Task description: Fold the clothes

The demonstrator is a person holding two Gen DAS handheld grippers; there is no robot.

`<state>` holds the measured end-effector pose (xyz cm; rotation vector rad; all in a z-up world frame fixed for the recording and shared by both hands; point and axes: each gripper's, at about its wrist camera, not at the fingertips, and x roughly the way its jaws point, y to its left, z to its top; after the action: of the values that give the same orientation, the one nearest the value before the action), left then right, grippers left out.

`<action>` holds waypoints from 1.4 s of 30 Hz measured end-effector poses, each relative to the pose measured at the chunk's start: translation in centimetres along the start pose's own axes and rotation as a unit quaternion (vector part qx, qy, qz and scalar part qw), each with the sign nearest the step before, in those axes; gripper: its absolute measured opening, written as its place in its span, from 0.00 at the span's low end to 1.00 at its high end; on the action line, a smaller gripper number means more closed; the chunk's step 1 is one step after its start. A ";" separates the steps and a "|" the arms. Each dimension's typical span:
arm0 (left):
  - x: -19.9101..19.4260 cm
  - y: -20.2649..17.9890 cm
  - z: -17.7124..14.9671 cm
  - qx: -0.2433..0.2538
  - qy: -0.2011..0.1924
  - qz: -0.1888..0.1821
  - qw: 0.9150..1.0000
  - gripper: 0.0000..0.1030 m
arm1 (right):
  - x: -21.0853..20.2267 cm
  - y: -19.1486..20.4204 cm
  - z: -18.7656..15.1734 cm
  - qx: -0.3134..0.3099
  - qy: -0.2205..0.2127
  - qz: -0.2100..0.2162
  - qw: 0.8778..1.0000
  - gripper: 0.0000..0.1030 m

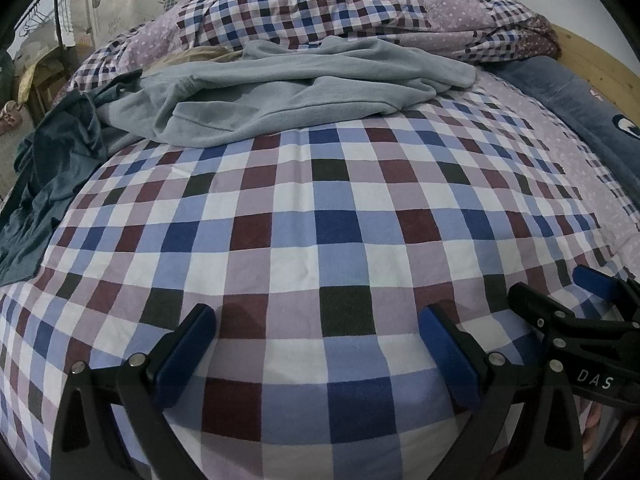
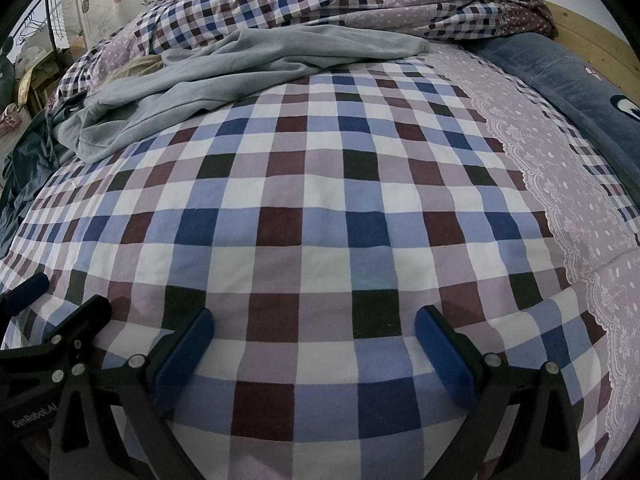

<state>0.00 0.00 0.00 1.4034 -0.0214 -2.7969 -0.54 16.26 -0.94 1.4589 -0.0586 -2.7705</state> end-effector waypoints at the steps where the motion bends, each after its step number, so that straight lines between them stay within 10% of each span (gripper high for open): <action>1: 0.0 0.0 0.0 0.004 -0.005 0.006 1.000 1.00 | 0.0 0.0 0.0 0.000 0.000 0.000 1.000 1.00; 42: -1.2 1.4 0.1 -0.013 -0.013 -0.023 1.000 1.00 | -0.1 0.1 0.0 0.002 -0.002 -0.001 1.000 1.00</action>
<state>0.64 -1.39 1.05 1.3795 0.0457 -2.8408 -0.47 16.16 -0.88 1.4558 -0.0642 -2.7759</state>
